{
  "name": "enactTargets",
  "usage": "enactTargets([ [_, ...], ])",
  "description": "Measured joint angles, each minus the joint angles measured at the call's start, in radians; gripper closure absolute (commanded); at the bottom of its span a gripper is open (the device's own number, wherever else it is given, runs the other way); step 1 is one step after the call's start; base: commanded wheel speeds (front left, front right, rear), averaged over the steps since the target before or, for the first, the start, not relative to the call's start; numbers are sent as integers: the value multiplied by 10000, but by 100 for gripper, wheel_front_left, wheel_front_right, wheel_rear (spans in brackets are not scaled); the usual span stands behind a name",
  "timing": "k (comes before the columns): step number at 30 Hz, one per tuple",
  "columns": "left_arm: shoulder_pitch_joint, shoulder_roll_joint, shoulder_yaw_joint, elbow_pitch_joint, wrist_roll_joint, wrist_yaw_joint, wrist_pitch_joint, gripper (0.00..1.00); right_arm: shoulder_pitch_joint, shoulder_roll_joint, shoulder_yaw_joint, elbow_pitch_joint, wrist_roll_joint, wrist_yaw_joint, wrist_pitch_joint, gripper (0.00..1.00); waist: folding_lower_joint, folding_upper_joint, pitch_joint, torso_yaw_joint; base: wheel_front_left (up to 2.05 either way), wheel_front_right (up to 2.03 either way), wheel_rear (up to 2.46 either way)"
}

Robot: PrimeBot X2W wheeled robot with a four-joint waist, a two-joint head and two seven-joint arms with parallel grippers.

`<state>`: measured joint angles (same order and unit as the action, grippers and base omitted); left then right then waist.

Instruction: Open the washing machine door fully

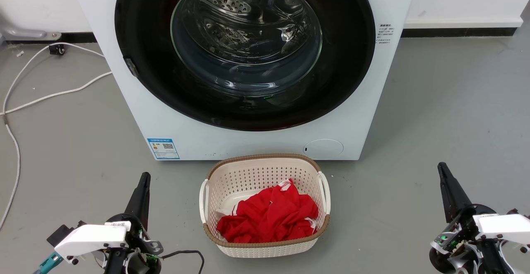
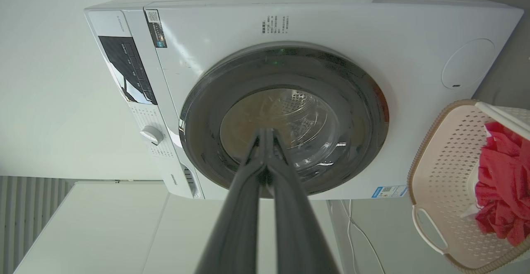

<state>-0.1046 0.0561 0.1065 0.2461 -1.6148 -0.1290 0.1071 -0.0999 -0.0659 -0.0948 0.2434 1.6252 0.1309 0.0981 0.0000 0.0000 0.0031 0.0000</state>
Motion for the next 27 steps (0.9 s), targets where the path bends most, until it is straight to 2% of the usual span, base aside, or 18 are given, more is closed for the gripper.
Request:
enactTargets([
  [17,0,-10,13,4,4,0,2,100,-2,25,-40,6,-46,0,42,100,0,0,0,0,0,0,0],
  [18,0,-10,13,4,4,0,2,0,-2,25,-40,6,-46,0,42,0,0,0,0,0,0,0,0],
  [27,265,-71,-303,140,148,13,-297,0,338,71,82,109,-75,-2,-261,0,0,0,-2,-12,0,0,0],
])
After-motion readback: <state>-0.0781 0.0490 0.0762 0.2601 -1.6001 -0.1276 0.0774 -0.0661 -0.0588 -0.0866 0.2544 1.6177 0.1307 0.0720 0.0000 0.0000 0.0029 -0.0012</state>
